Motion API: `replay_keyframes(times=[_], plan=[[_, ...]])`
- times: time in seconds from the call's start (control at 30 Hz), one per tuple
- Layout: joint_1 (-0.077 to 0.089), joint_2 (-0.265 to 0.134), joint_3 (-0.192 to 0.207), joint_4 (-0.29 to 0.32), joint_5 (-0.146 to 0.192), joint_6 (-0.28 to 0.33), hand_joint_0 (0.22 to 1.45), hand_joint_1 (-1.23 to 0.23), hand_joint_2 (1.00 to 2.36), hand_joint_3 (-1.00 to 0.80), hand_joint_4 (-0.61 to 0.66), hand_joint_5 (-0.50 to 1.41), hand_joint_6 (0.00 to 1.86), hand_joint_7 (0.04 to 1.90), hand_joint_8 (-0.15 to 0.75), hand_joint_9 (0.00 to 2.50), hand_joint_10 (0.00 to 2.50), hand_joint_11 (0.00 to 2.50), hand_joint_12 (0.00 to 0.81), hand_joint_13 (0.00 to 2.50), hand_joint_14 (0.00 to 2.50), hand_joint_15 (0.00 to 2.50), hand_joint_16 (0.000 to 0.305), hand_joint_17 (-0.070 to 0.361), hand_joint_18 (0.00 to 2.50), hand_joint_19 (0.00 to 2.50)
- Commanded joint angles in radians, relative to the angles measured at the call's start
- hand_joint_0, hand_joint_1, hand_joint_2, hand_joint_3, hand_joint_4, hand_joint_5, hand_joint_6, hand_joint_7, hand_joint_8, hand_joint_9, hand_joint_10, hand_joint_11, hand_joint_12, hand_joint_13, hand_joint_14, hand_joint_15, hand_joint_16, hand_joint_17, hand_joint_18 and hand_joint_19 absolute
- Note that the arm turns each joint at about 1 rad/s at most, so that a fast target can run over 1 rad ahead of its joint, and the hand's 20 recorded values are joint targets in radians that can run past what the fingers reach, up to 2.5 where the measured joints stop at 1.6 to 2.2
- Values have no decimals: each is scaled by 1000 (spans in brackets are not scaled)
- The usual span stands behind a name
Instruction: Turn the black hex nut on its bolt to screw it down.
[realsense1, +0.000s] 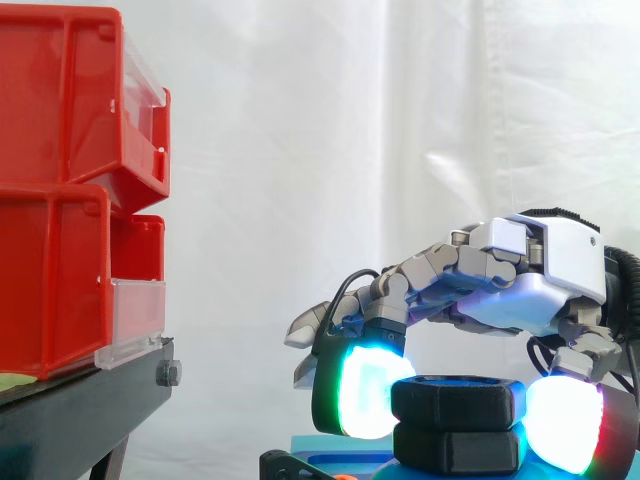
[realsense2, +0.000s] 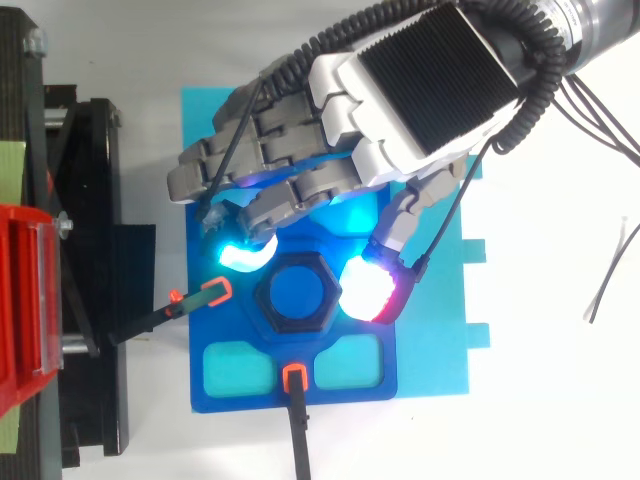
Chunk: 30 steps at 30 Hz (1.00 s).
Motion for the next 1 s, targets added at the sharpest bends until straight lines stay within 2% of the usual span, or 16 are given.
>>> replay_keyframes(times=[0.0, 0.2, 0.7, 0.97], plan=[[0, 0, 0, 0, 0, 1, 452, -728, 1000, -500, 354, -223, 761, 721, 328, 383, 8, 352, 406, 607, 8, 237, 58, 131, 696, 414], [6, 0, 0, 0, 0, 1, 475, -730, 1002, -467, 338, -221, 788, 701, 323, 399, 8, 360, 393, 612, 8, 243, 56, 126, 697, 433], [6, 0, 0, -3, 0, -1, 524, -713, 1008, -340, 302, -220, 864, 689, 316, 450, 12, 378, 376, 633, 8, 252, 52, 117, 718, 460], [6, 0, 0, -3, 0, -1, 555, -697, 1008, -253, 357, -209, 900, 665, 350, 508, 10, 406, 401, 675, 8, 247, 57, 129, 787, 436]])
